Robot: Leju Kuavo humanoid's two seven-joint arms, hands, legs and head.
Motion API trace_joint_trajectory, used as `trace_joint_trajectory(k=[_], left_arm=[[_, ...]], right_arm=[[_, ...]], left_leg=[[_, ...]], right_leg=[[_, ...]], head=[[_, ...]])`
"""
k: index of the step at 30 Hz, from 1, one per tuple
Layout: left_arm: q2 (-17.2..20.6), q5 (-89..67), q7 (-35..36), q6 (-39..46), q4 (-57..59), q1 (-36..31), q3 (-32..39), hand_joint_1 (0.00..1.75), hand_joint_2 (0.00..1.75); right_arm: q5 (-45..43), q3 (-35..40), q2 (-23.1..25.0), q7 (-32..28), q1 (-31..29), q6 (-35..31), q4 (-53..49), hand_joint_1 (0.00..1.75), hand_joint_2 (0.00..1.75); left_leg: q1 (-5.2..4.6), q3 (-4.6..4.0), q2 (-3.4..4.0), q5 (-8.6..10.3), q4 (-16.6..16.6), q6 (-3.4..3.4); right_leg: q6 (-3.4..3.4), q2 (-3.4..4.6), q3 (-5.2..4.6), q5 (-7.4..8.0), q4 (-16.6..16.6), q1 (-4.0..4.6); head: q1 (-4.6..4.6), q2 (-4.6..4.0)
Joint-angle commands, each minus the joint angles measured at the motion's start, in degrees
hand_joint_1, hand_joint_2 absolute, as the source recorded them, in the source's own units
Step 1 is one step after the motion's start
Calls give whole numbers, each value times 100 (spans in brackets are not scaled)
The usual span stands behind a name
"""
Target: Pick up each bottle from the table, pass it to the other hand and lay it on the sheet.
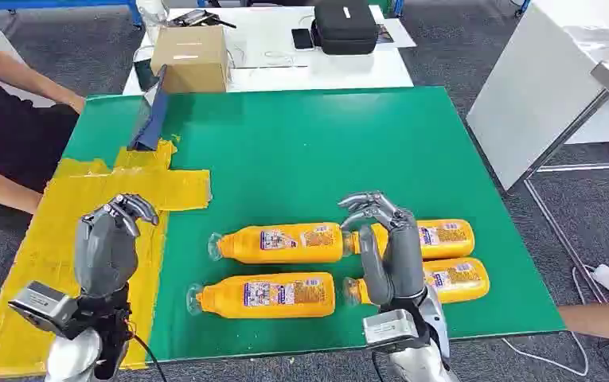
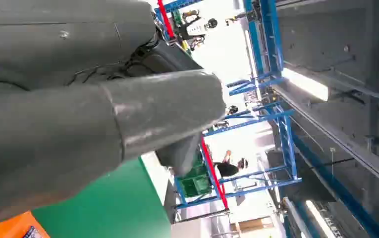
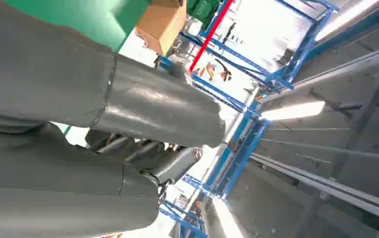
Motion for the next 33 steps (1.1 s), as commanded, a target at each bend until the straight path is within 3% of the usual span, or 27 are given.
trace_joint_trajectory(k=[1,6,7,8,9,13,17,22,23,27,30,33], left_arm=[[-625,433,-877,-150,-54,1166,21,175,0],[-616,380,-877,-123,2,1177,34,175,0],[-616,380,-877,-123,2,1177,34,175,0],[-616,380,-877,-123,2,1177,34,51,0],[-616,380,-877,-123,2,1177,34,0,0],[-652,298,-797,-310,181,971,213,0,0],[-820,293,-623,-398,175,920,380,0,0],[-829,178,-533,-419,432,792,413,0,0],[-822,175,-529,-424,493,749,425,0,0],[-781,19,-397,-442,667,618,434,0,0],[-791,-62,-348,-497,893,413,357,0,0],[-811,-140,-299,-457,968,314,250,0,0]], right_arm=[[-615,-1716,14,-760,1811,-300,-191,175,0],[-573,-1764,29,-683,1798,-181,-147,175,0],[-573,-1764,29,-683,1798,-181,-147,68,0],[-573,-1764,29,-683,1798,-181,-147,2,0],[-573,-1764,29,-683,1798,-181,-147,0,0],[-401,-1856,176,-306,1508,256,5,0,0],[-124,-1741,260,302,1381,268,240,0,0],[370,-1259,64,773,1224,620,725,0,0],[419,-1173,51,800,1172,653,825,0,175],[923,-673,0,1220,826,866,1296,0,175],[1259,72,-31,1594,238,1464,2144,0,175],[1612,556,194,1666,-128,1144,2707,0,175]], left_leg=[[2,12,-5,-4,-2,-4],[2,19,-5,-5,-5,-5],[2,13,-5,-4,-2,-4],[4,27,-7,-9,-4,-6],[3,56,-41,-12,-29,0],[3,37,-31,-31,-5,4],[-3,10,-13,-36,-5,1],[1,25,-7,-32,-12,0],[5,19,-5,-30,-10,0],[4,36,3,-31,-14,-3],[6,42,13,-29,-17,-2],[5,39,23,-24,-18,1]], right_leg=[[-9,9,12,-4,-2,1],[-11,12,18,-6,-2,0],[-9,9,13,-5,-2,1],[-14,15,26,-10,-2,1],[-7,-21,70,-22,-32,0],[3,-5,49,-39,-10,1],[2,6,14,-23,-11,-3],[-2,11,24,-23,-17,1],[0,9,20,-19,-16,5],[-5,25,32,-20,-14,2],[-6,32,37,-17,-17,4],[-6,38,33,-12,-16,2]], head=[[0,0],[0,0],[0,0],[0,0],[0,0],[2,0],[-7,0],[-2,0],[-2,0],[-2,0],[-2,0],[0,0]])
